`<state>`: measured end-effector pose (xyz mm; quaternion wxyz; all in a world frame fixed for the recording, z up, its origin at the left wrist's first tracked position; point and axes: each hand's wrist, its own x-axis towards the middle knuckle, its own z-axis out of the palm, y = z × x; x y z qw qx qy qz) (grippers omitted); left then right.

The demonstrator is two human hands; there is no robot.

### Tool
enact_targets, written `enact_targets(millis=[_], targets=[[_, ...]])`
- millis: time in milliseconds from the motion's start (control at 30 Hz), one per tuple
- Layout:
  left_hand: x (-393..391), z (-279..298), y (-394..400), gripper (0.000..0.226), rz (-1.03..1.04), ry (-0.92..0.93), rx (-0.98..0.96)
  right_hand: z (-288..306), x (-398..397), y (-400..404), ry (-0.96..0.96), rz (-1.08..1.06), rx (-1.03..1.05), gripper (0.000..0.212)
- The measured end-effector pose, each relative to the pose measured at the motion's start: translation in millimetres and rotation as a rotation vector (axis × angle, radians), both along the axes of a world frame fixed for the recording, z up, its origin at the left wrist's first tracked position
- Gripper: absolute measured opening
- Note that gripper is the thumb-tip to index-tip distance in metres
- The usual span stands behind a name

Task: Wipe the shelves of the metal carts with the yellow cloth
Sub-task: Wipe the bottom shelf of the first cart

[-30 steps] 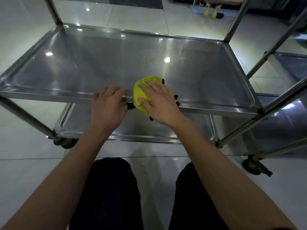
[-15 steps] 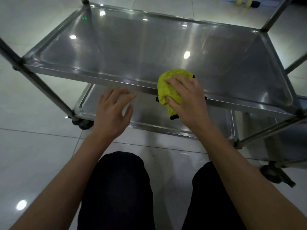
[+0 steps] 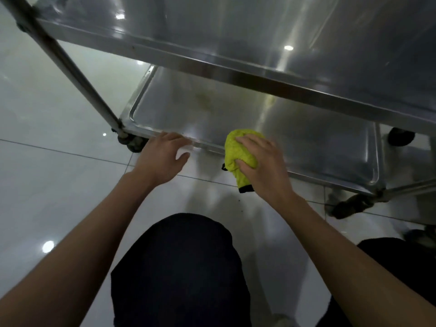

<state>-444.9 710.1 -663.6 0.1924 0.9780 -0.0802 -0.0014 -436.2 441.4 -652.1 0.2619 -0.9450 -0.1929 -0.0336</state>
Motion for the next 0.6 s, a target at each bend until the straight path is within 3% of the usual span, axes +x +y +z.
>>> enact_targets(millis=[300, 467, 600], targets=[[26.9, -69.6, 57.5, 0.056, 0.148, 0.138, 0.174, -79.0, 50.3, 17.0, 0.026, -0.196, 0.1, 0.049], [37.2, -96.8, 61.8, 0.055, 0.148, 0.179, 0.149, -110.7, 61.4, 21.4, 0.131, -0.128, -0.096, 0.05], [33.6, -109.3, 56.3, 0.057, 0.173, 0.101, 0.13, -127.2, 56.0, 14.8, 0.141, -0.084, -0.151, 0.051]])
